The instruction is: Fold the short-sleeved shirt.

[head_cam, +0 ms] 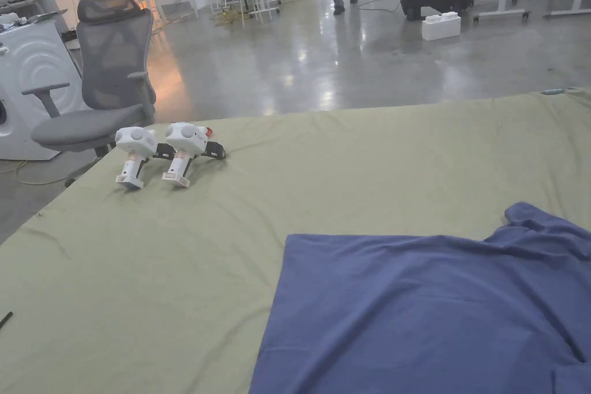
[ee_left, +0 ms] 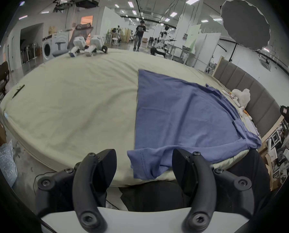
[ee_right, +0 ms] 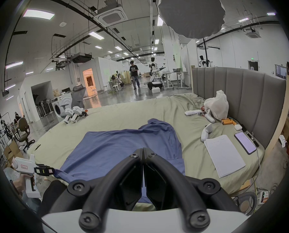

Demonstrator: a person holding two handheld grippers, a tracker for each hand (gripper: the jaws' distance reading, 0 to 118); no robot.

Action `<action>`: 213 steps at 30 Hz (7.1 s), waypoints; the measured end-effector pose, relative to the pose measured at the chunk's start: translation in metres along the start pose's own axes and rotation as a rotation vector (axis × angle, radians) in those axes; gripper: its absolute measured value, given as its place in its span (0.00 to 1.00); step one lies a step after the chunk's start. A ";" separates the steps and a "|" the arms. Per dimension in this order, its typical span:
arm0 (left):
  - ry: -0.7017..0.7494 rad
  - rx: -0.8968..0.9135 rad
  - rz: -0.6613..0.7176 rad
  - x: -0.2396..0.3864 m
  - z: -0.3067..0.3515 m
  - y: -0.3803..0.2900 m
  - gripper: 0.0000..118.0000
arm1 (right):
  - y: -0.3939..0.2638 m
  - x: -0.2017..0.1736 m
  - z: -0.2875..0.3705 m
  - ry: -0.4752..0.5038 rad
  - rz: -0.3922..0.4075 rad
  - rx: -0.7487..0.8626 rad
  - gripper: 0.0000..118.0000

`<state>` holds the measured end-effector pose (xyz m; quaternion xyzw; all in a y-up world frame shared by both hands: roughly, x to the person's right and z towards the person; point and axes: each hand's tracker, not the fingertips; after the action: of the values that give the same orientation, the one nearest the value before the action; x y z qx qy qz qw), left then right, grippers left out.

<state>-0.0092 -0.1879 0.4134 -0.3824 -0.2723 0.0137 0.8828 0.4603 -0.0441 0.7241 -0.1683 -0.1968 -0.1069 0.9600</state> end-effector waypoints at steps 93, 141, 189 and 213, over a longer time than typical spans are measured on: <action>0.138 0.787 -0.300 0.152 0.161 0.158 0.71 | 0.082 0.011 -0.053 0.053 0.064 0.212 0.58; 0.117 0.096 0.092 0.038 -0.077 0.107 0.64 | 0.028 -0.004 -0.035 0.057 0.001 0.046 0.00; 0.170 -0.048 -0.079 0.045 -0.065 0.102 0.00 | -0.036 0.081 -0.181 -0.307 -0.101 -0.351 0.05; 0.149 0.362 -0.119 0.068 0.076 0.088 0.67 | -0.014 0.082 -0.070 -0.176 -0.190 -0.133 0.56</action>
<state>0.0274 -0.0589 0.4277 -0.2006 -0.2213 -0.0179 0.9542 0.5538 -0.0940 0.7015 -0.2210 -0.2876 -0.1947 0.9113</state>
